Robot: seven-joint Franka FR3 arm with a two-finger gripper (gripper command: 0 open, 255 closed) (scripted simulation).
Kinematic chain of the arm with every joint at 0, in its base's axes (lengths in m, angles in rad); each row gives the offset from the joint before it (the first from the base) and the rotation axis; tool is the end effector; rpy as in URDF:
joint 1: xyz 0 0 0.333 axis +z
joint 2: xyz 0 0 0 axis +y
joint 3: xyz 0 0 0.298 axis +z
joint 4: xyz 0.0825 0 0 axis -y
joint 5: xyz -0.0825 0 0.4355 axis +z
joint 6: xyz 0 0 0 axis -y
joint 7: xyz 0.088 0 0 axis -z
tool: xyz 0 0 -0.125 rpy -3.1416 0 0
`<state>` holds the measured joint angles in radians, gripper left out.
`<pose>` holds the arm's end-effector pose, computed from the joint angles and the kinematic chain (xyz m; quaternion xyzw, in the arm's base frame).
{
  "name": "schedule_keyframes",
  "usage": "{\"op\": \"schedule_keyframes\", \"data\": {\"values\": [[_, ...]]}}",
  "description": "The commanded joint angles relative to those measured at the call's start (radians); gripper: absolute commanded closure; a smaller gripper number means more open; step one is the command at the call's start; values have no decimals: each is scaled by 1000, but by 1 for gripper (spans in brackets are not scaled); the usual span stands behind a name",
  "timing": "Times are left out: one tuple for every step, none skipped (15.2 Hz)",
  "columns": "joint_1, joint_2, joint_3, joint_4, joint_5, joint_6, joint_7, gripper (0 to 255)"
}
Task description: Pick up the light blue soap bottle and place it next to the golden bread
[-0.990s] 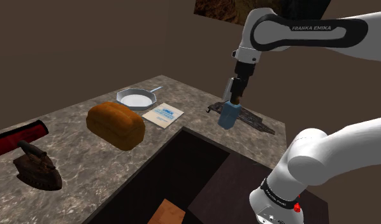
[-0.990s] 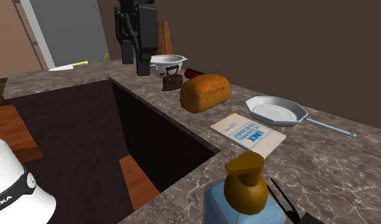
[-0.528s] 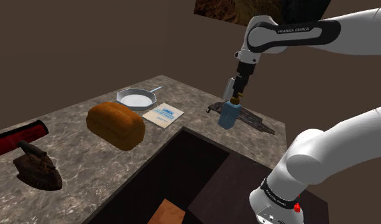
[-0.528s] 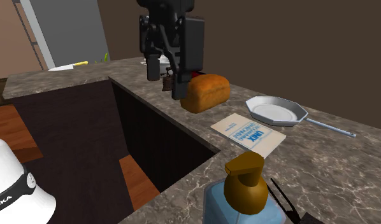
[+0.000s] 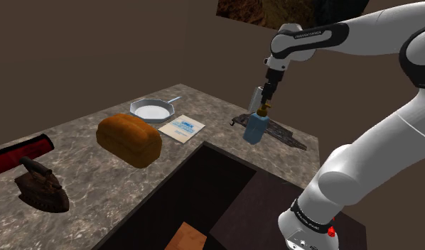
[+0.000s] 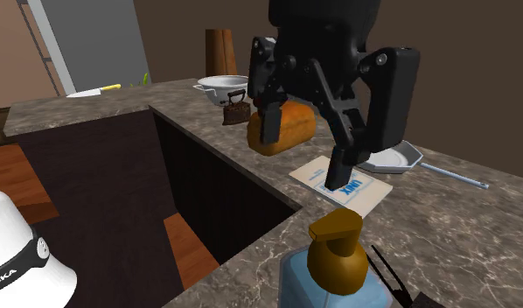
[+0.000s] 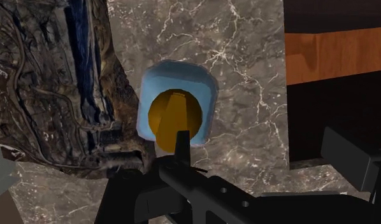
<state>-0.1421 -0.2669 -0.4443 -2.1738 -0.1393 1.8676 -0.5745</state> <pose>0.4282 -0.3053 0.4338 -0.9992 -0.0252 0.0307 0.0090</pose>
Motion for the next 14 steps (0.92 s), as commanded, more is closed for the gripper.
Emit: {"op": "schedule_keyframes", "data": {"values": [[-8, 56, -34, 39, 16, 23, -52, 0], [-12, 90, -51, 66, 29, 31, -79, 0], [-16, 125, -67, 95, 44, 38, -107, 0], [-19, 147, -77, 113, 54, 42, -124, 0], [-20, 150, -77, 102, 55, 55, -125, 0], [-20, 152, -78, 91, 56, 68, -126, 0], [-21, 155, -79, 80, 57, 82, -127, 0], [-21, 159, -80, 70, 58, 95, -128, 0], [-22, 162, -81, 59, 60, 109, -129, 0], [-22, 166, -82, 49, 61, 122, -130, 0], [-22, 170, -83, 39, 62, 136, -132, 0], [-22, 172, -83, 34, 63, 144, -132, 0], [-23, 172, -83, 34, 63, 144, -132, 0], [-23, 172, -83, 34, 63, 144, -132, 0]]}}
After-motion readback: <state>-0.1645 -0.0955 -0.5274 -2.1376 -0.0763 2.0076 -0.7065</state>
